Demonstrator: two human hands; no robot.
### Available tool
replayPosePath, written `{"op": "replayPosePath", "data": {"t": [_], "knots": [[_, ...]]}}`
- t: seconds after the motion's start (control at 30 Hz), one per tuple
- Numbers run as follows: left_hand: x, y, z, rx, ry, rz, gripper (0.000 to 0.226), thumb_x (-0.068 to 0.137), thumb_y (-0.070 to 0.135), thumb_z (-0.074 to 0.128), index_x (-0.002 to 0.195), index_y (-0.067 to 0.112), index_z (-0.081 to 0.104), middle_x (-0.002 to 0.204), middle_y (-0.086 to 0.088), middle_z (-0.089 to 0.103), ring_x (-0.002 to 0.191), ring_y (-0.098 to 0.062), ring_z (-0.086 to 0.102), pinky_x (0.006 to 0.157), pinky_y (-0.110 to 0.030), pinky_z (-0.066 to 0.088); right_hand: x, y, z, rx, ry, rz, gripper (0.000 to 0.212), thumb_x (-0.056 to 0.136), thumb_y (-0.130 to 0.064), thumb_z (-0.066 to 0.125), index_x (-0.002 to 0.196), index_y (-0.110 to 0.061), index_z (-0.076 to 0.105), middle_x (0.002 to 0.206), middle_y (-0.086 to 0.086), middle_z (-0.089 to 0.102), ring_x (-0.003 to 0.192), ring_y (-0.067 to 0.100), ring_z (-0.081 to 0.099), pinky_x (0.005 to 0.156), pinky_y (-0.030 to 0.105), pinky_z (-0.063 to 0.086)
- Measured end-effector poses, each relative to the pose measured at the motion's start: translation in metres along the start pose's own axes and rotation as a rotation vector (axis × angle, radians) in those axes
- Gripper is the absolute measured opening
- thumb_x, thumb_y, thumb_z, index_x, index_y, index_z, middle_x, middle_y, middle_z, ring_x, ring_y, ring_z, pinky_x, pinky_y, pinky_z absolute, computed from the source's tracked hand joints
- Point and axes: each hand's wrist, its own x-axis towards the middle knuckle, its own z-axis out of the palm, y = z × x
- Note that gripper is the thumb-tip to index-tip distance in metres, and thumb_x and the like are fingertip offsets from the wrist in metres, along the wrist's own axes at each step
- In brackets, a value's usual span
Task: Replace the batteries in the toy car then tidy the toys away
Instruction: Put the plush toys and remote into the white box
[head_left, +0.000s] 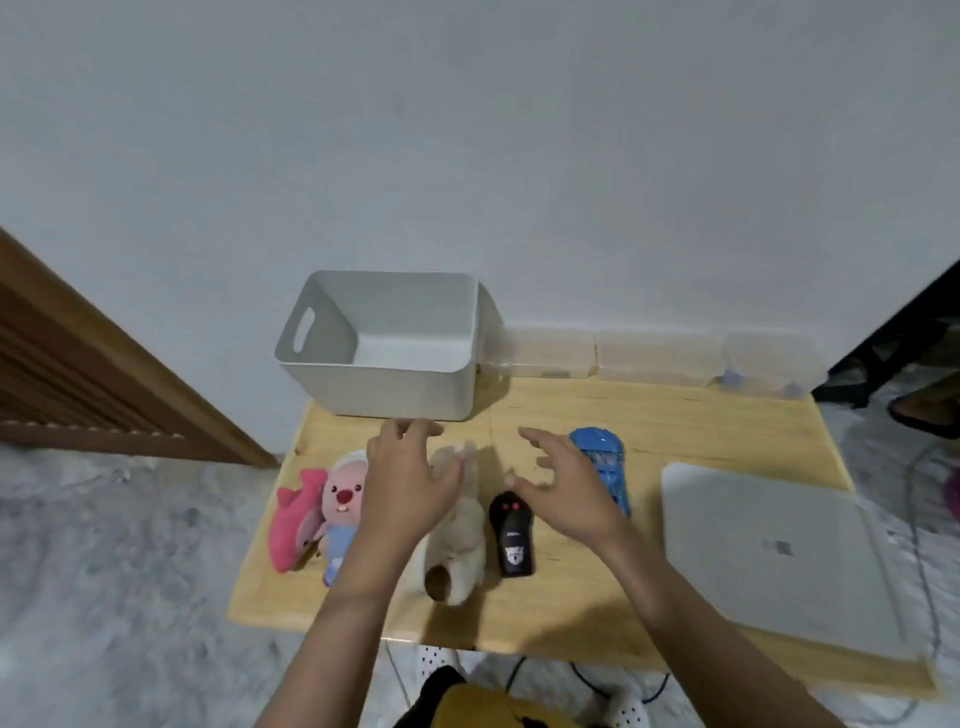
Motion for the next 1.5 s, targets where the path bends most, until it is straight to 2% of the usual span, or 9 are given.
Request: {"op": "replayPosePath", "data": {"t": [0.13, 0.3, 0.47, 0.67, 0.87, 0.97, 1.1, 1.27, 1.5], "knots": [[0.018, -0.061, -0.029, 0.106, -0.168, -0.106, 0.048, 0.083, 0.030, 0.064, 0.128, 0.019, 0.052, 0.133, -0.007, 0.045, 0.122, -0.030, 0.040, 0.100, -0.038, 0.037, 0.033, -0.019, 0.035, -0.286, -0.051, -0.054, 0.071, 0.078, -0.048, 0.065, 0.140, -0.035, 0.034, 0.141, -0.002, 0.040, 0.126, 0.021, 0.044, 0.103, 0.041, 0.041], [0.034, -0.107, -0.041, 0.244, -0.492, -0.077, 0.080, 0.077, 0.036, 0.070, 0.145, 0.025, 0.031, 0.151, -0.004, 0.026, 0.135, -0.033, 0.025, 0.108, -0.041, 0.031, 0.058, -0.033, 0.068, -0.612, -0.190, -0.056, 0.088, 0.072, -0.058, 0.065, 0.144, -0.038, 0.021, 0.153, 0.004, 0.022, 0.137, 0.031, 0.024, 0.111, 0.048, 0.027], [0.042, -0.128, -0.036, 0.283, -0.595, 0.009, 0.085, 0.077, 0.029, 0.072, 0.147, 0.034, 0.025, 0.154, -0.002, 0.022, 0.135, -0.033, 0.027, 0.104, -0.044, 0.037, 0.063, -0.032, 0.080, -0.672, -0.267, 0.016, 0.092, 0.069, -0.048, 0.074, 0.145, -0.026, 0.026, 0.136, 0.010, 0.039, 0.123, 0.030, 0.041, 0.098, 0.041, 0.041], [0.051, -0.147, -0.032, 0.150, -0.579, 0.126, 0.096, 0.055, 0.025, 0.088, 0.138, 0.035, 0.040, 0.123, 0.002, 0.043, 0.113, -0.022, 0.045, 0.090, -0.037, 0.047, 0.066, -0.024, 0.080, -0.592, -0.209, 0.128, 0.082, 0.065, -0.042, 0.077, 0.135, -0.024, 0.039, 0.126, 0.007, 0.038, 0.114, 0.028, 0.046, 0.091, 0.041, 0.048], [0.055, -0.152, -0.031, 0.117, -0.489, 0.246, 0.084, 0.054, 0.031, 0.086, 0.130, 0.034, 0.050, 0.105, 0.004, 0.045, 0.092, -0.014, 0.049, 0.073, -0.032, 0.051, 0.063, -0.020, 0.073, -0.385, -0.121, 0.114, 0.056, 0.059, -0.035, 0.082, 0.105, -0.025, 0.053, 0.104, -0.006, 0.054, 0.093, 0.014, 0.051, 0.068, 0.026, 0.041], [0.054, -0.152, -0.033, 0.106, -0.438, 0.290, 0.079, 0.054, 0.035, 0.083, 0.127, 0.035, 0.053, 0.101, 0.006, 0.045, 0.090, -0.016, 0.050, 0.070, -0.030, 0.049, 0.058, -0.023, 0.067, -0.265, -0.086, 0.085, 0.055, 0.053, -0.030, 0.085, 0.096, -0.032, 0.050, 0.102, -0.008, 0.052, 0.094, 0.014, 0.050, 0.068, 0.025, 0.040], [0.058, -0.141, -0.041, 0.079, -0.398, 0.350, 0.074, 0.053, 0.036, 0.080, 0.123, 0.036, 0.055, 0.100, 0.009, 0.044, 0.091, -0.016, 0.049, 0.070, -0.026, 0.044, 0.045, -0.042, 0.049, -0.233, -0.056, -0.041, 0.057, 0.053, -0.022, 0.082, 0.099, -0.031, 0.049, 0.104, -0.007, 0.050, 0.096, 0.015, 0.050, 0.078, 0.033, 0.049], [0.077, -0.108, -0.073, 0.008, -0.362, 0.418, 0.074, 0.048, 0.040, 0.077, 0.120, 0.035, 0.058, 0.100, 0.011, 0.045, 0.092, -0.014, 0.051, 0.072, -0.024, 0.044, 0.038, -0.085, 0.007, -0.296, -0.009, -0.138, 0.075, 0.059, -0.021, 0.080, 0.125, -0.032, 0.047, 0.115, -0.006, 0.045, 0.101, 0.011, 0.049, 0.080, 0.025, 0.047], [0.116, -0.056, -0.137, -0.029, -0.290, 0.498, 0.073, 0.056, 0.031, 0.089, 0.121, 0.040, 0.056, 0.106, 0.013, 0.046, 0.096, -0.007, 0.052, 0.079, -0.028, 0.049, 0.046, -0.159, -0.046, -0.435, 0.087, -0.289, 0.063, 0.059, -0.026, 0.076, 0.116, -0.039, 0.052, 0.104, -0.008, 0.040, 0.091, 0.010, 0.054, 0.079, 0.030, 0.051]]}}
